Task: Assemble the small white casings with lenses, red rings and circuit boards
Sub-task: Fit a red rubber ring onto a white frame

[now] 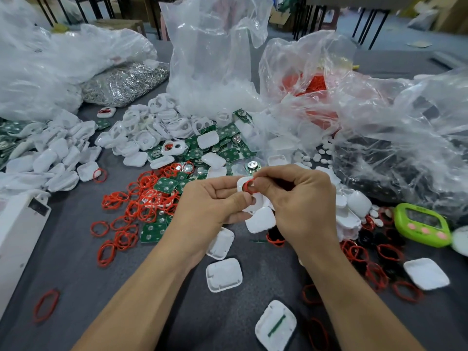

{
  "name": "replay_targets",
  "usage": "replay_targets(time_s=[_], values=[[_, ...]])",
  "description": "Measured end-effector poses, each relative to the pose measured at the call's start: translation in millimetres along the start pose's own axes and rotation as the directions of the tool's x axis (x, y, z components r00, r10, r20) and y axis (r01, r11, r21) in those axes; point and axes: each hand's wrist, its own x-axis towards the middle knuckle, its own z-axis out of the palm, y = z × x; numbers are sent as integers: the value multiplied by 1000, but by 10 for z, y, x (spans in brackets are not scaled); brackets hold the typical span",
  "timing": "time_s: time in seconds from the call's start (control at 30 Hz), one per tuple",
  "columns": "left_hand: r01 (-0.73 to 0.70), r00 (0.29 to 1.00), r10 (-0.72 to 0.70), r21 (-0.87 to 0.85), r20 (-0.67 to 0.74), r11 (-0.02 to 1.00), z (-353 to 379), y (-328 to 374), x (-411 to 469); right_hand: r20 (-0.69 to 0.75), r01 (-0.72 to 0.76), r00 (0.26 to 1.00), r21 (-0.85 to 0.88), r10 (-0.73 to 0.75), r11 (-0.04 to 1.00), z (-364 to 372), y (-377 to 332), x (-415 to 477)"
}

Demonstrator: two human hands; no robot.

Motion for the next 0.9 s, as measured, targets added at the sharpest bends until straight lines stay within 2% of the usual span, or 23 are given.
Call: replay_targets(time_s=[0.23,0.5,0.9], values=[[22,1000,-22,11,9,1000,39,-16,-6,1,141,990,-156,-142,978,-23,15,-3],[10,998,-10,8,-63,1000,85,-30,-30,59,301,953,-269,-296,915,-37,35,-31],[-56,997,63,131,-54,990,57,-19,-61,95,367,930,-336,-356,868,-30,21,-50]])
